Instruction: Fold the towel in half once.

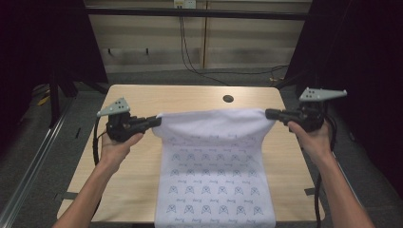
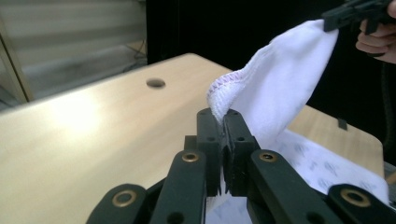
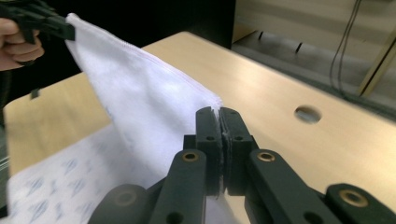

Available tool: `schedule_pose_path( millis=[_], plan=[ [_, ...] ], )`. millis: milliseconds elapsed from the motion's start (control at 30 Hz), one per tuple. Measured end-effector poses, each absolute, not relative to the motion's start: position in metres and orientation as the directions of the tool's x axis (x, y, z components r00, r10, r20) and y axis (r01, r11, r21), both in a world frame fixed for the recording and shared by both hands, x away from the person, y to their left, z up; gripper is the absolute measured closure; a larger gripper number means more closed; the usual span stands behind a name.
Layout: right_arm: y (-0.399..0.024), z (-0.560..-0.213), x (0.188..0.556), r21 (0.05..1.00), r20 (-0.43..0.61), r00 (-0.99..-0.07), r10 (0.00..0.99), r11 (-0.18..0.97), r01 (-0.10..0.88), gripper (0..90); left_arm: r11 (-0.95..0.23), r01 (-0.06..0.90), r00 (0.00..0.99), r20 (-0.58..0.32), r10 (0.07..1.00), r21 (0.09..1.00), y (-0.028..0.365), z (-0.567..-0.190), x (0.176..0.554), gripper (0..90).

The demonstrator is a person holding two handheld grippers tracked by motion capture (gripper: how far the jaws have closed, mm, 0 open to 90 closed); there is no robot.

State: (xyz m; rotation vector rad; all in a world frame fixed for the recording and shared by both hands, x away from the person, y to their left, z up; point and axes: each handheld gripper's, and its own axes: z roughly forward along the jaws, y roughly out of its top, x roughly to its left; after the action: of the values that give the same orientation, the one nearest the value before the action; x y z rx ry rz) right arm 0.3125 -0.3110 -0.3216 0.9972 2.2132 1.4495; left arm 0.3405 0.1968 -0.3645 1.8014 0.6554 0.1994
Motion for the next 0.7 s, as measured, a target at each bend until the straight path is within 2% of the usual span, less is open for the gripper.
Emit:
schedule_pose_path(
  millis=[200, 300, 333, 533, 600, 700],
  plan=[
    [-0.316, -0.357, 0.266, 0.882, 0.138, -0.735, 0.664, 0.255, 0.397, 87.5, -0.262, 0.349, 0.850, -0.186, 0.493, 0.900, 0.199, -0.391, 0.303, 87.2],
    [-0.318, -0.370, 0.242, 0.870, 0.150, -0.743, 0.653, 0.270, 0.413, 87.5, -0.247, 0.365, 0.849, -0.213, 0.483, 0.897, 0.203, -0.404, 0.279, 87.1],
    [-0.319, -0.373, 0.235, 0.872, 0.158, -0.744, 0.650, 0.262, 0.414, 87.5, -0.274, 0.380, 0.851, -0.218, 0.478, 0.883, 0.203, -0.410, 0.273, 87.2],
    [-0.316, -0.408, 0.208, 0.829, 0.214, -0.738, 0.640, 0.281, 0.484, 87.5, -0.326, 0.460, 0.839, -0.284, 0.464, 0.826, 0.204, -0.447, 0.255, 87.1],
    [-0.315, -0.422, 0.201, 0.806, 0.231, -0.729, 0.645, 0.292, 0.514, 87.5, -0.380, 0.493, 0.835, -0.304, 0.458, 0.782, 0.202, -0.455, 0.254, 87.1],
    [-0.312, -0.440, 0.193, 0.774, 0.250, -0.712, 0.657, 0.306, 0.554, 87.5, -0.407, 0.506, 0.835, -0.313, 0.452, 0.761, 0.201, -0.465, 0.249, 87.1]
  ],
)
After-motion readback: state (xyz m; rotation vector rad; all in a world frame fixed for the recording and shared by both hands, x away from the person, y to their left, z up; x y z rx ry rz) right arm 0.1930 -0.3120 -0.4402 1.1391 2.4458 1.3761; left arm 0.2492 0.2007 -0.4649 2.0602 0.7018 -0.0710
